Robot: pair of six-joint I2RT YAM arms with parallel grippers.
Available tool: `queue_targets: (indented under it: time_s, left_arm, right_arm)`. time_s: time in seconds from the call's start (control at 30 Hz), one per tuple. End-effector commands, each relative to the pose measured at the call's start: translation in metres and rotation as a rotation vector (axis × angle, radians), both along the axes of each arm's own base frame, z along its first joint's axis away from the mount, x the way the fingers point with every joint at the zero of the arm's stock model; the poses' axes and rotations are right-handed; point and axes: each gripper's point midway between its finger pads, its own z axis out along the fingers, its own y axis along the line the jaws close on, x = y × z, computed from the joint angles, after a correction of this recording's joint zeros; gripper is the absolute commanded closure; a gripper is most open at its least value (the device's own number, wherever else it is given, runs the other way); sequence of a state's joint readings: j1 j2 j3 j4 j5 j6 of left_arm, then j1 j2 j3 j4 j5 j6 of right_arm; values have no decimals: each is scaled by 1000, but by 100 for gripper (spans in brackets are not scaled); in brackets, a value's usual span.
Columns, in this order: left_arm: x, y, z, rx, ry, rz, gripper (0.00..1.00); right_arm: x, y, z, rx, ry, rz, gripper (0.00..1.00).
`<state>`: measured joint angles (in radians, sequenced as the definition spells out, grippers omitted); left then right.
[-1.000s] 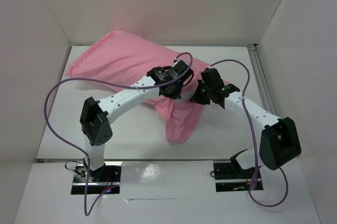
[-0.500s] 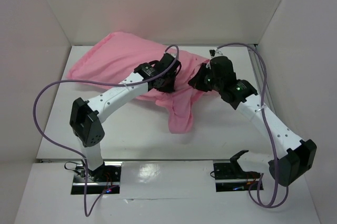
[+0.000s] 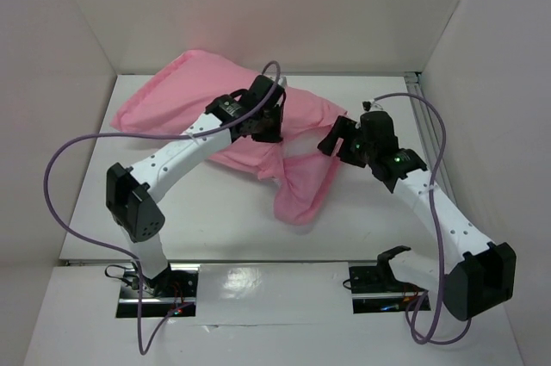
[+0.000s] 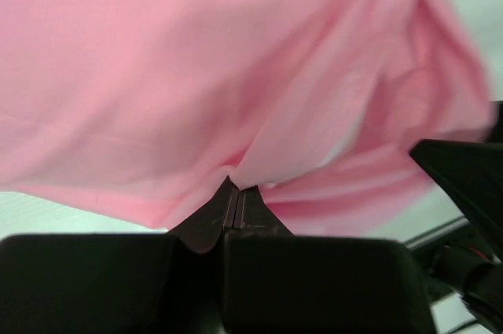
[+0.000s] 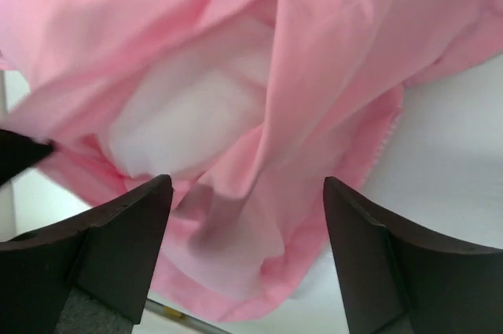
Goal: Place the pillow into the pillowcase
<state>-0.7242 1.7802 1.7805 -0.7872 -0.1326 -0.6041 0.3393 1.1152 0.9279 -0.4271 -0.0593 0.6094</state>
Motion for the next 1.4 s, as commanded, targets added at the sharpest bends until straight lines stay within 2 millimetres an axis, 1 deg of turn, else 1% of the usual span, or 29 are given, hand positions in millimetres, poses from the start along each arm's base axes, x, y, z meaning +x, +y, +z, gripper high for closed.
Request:
queue_targets:
  time_s: [0.0, 0.03, 0.07, 0.1, 0.13, 0.17, 0.2, 0.27, 0.3, 0.33, 0.4, 0.43, 0.47, 0.53, 0.67, 0.7, 0.77, 0.83, 0.87, 0.9, 0.93, 1.0, 1.1, 1.13, 1.17, 1.23, 1.27, 1.3, 1.37]
  left_arm:
    - [-9, -4, 76, -151, -121, -50, 100]
    - [-13, -4, 82, -165, -129, -57, 100]
    - [-13, -3, 83, -166, -129, -57, 100]
    - [-19, -7, 87, -173, -136, -71, 100]
    - [-22, -10, 87, -174, -135, -82, 100]
    - [-23, -11, 87, -179, -130, -90, 100]
    - [-23, -11, 87, -180, -130, -90, 100]
    - [-29, -17, 88, -192, -119, -104, 100]
    - [-30, -15, 91, -198, -126, -104, 100]
    - [-33, -18, 88, -192, -118, -113, 100]
    - [-33, -18, 88, -192, -118, -113, 100]
    - [-33, -18, 88, -192, -118, -113, 100]
    - [-33, -18, 88, -192, -118, -113, 100]
    - [-34, -17, 84, -186, -111, -112, 100]
    - [-34, -15, 88, -188, -123, -106, 100]
    - [-34, -15, 88, -188, -123, -106, 100]
    - [-37, -18, 88, -188, -122, -115, 100]
    - [-37, -18, 88, -188, -122, -115, 100]
    - [-37, -18, 88, -188, -122, -115, 100]
    - [-37, -18, 88, -188, -122, -115, 100]
    - [-37, -18, 88, -188, -122, -115, 100]
    - [-37, -18, 88, -188, -122, -115, 100]
    - [-35, -17, 88, -184, -126, -108, 100]
    - [-35, -17, 88, -184, -126, -108, 100]
    - [-35, -17, 88, -184, -126, -108, 100]
    - [-35, -17, 88, -184, -126, -108, 100]
    - [-35, -17, 88, -184, -126, -108, 100]
    - [-35, -17, 88, -184, -126, -108, 100]
    - [-35, -17, 88, -184, -126, -108, 100]
  right_arm:
    - [-7, -21, 22, -58, -51, -54, 19]
    - [-6, -27, 23, -69, -46, -76, 24]
    - [-12, -30, 20, -88, -20, -69, 28]
    - [-11, -30, 28, -95, -36, -60, 44]
    - [-11, -27, 33, -92, -46, -52, 50]
    - [-12, -26, 31, -106, -31, -51, 58]
    - [-14, -18, 42, -113, -57, -22, 63]
    - [-15, -17, 45, -152, -57, -33, 61]
    - [-16, -8, 52, -156, -64, -21, 56]
    - [-15, -7, 53, -175, -65, -27, 47]
    - [-11, -9, 53, -222, -65, -68, 42]
    - [-11, -2, 55, -222, -70, -66, 39]
    - [-8, 1, 54, -225, -65, -73, 37]
    - [-4, 7, 52, -223, -69, -65, 40]
    - [5, 13, 17, -246, 39, -69, 40]
    - [5, 16, 13, -246, 53, -59, 40]
    - [7, 14, -3, -262, 95, -70, 40]
    - [8, 15, -7, -259, 107, -77, 46]
    - [7, 14, -11, -264, 115, -77, 61]
    - [8, 13, -10, -270, 112, -83, 73]
    - [8, 11, -6, -262, 100, -101, 85]
    - [11, 8, 8, -259, 71, -120, 100]
    - [14, 8, 41, -228, 0, -130, 100]
    - [12, 9, 53, -208, -29, -114, 100]
    - [16, 13, 71, -174, -84, -105, 100]
    - [10, 16, 90, -134, -128, -80, 100]
    - [13, 16, 102, -121, -167, -78, 100]
    - [13, 18, 109, -108, -179, -71, 100]
    - [11, 9, 107, -143, -164, -103, 100]
